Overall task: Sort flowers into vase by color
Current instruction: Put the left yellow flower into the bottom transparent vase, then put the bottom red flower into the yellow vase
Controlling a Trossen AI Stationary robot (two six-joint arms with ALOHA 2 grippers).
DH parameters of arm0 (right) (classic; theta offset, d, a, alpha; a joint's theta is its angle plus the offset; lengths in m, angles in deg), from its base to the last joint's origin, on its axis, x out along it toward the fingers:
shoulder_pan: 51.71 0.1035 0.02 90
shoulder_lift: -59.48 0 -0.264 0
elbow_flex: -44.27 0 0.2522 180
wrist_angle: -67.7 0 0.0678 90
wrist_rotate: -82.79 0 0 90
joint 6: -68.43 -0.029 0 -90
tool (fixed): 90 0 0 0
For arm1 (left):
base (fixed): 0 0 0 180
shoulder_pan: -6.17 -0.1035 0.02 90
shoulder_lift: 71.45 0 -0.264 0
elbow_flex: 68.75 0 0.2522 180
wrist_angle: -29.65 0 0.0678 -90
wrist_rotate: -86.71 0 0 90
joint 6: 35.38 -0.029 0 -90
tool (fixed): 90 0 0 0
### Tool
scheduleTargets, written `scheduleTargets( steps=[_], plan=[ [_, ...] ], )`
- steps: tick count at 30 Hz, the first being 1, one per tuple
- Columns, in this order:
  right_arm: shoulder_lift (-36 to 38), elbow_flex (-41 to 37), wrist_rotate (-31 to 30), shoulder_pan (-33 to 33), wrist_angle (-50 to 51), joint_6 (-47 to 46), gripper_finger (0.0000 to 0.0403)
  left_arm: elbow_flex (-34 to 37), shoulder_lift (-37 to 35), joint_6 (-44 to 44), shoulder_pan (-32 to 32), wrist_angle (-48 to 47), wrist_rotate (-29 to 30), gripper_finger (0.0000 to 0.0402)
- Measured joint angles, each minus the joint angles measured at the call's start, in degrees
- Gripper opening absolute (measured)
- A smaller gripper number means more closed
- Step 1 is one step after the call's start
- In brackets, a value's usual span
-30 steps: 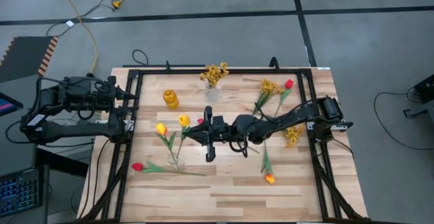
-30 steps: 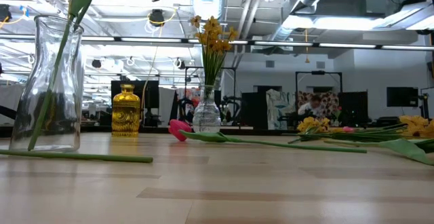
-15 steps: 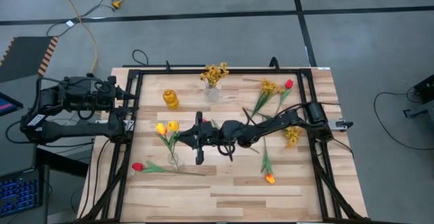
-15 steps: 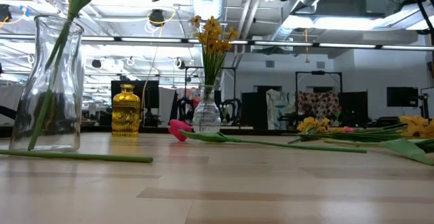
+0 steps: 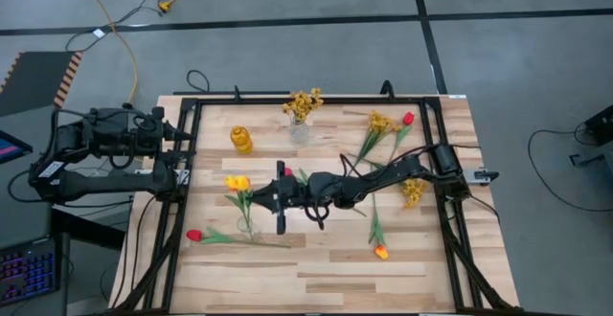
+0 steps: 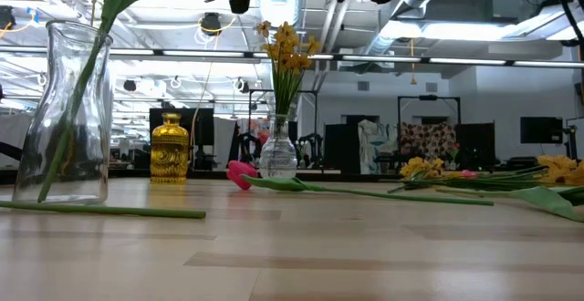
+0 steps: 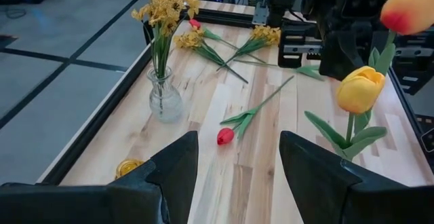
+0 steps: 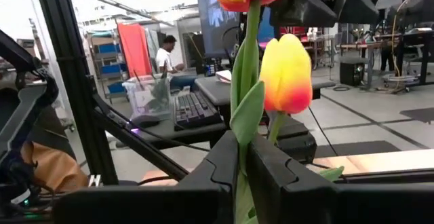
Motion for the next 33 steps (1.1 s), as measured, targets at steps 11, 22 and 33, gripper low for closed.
scheduleTargets(
  steps=[11, 22, 33],
  plan=[
    [0.01, 0.00, 0.00, -0.22, 2.48, -0.49, 0.0139, 0.00, 0.00, 0.04, 0.00, -0.02, 0.09, 0.0194],
    [0.02, 0.00, 0.00, -0.39, 3.73, -1.98, 0.0234, 0.00, 0.00, 2.51, 0.02, -0.34, -3.54, 0.0194],
    [4.97, -0.04, 0.00, -1.42, 18.04, -1.96, 0.0233, 0.00, 0.80, 6.93, 0.02, -4.84, -7.81, 0.0194]
  ],
)
